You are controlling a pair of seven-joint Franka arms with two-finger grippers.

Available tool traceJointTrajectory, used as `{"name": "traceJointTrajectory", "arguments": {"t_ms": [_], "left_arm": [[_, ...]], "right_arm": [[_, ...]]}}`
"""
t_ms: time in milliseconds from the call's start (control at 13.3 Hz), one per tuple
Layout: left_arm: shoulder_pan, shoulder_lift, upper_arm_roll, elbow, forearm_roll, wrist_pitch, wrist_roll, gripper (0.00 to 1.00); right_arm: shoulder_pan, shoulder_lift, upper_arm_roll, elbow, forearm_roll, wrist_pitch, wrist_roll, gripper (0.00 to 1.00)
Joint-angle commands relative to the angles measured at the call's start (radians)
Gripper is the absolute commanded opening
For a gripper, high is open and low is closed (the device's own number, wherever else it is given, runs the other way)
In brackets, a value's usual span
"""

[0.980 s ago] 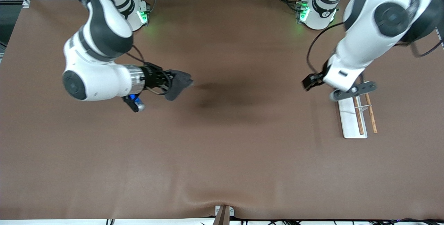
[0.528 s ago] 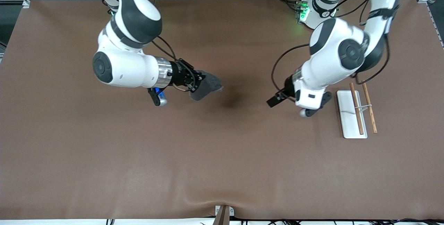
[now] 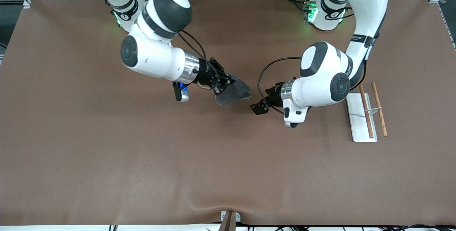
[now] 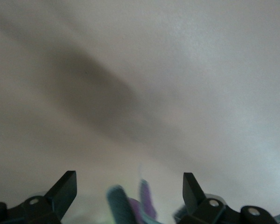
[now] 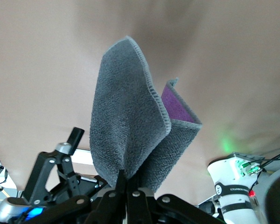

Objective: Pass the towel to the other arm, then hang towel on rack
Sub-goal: 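Carry the towel toward the left gripper while the left gripper approaches, then grasp the towel with the left gripper and open the right gripper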

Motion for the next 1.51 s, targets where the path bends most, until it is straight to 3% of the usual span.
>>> {"name": "traceJointTrajectory", "arguments": {"t_ms": [0,151,226,377,452,754,1055,1131,1206,1281,1432], "left_arm": [[-0.004,-0.006,0.001,0.025,-0.019,-0.048,-0.068,0.97],[-0.001,-0.01,0.001,0.025,-0.021,-0.069,-0.078,0.71],[-0.003,-0.01,0.001,0.025,-0.023,-0.068,-0.088,0.62],[-0.013,-0.005,-0.01,0.026,-0.023,-0.069,-0.105,0.6],[-0.012,-0.005,-0.01,0.024,-0.023,-0.069,-0.111,0.54],[-0.006,-0.011,-0.012,0.029,-0.023,-0.089,-0.113,0.0],[0.034,-0.051,-0.004,0.039,-0.012,-0.092,-0.107,0.0],[0.049,-0.071,-0.002,0.044,-0.003,-0.103,-0.102,0.0],[0.086,-0.083,0.001,0.059,-0.001,-0.15,-0.086,0.0],[0.124,-0.089,0.001,0.079,0.01,-0.205,-0.044,0.0],[0.206,-0.094,-0.002,0.102,0.08,-0.331,0.096,0.0]], "right_arm": [[0.026,0.04,-0.011,0.063,0.021,0.011,0.052,0.0],[0.031,0.04,-0.011,0.065,0.021,0.016,0.052,0.0],[0.034,0.04,-0.009,0.065,0.021,0.016,0.057,0.0],[0.035,0.04,-0.011,0.079,0.021,0.016,0.083,0.0],[0.037,0.04,-0.011,0.079,0.021,0.014,0.083,0.0],[0.035,0.04,-0.011,0.08,0.021,0.014,0.084,0.0],[0.035,0.04,-0.011,0.08,0.021,0.012,0.084,0.0],[0.032,0.04,-0.011,0.08,0.021,0.011,0.084,0.05],[0.029,0.039,-0.011,0.08,0.021,0.005,0.084,0.77],[0.025,0.037,-0.012,0.08,0.015,0.0,0.084,1.0],[0.012,0.036,-0.017,0.077,0.006,-0.02,0.084,1.0]]}}
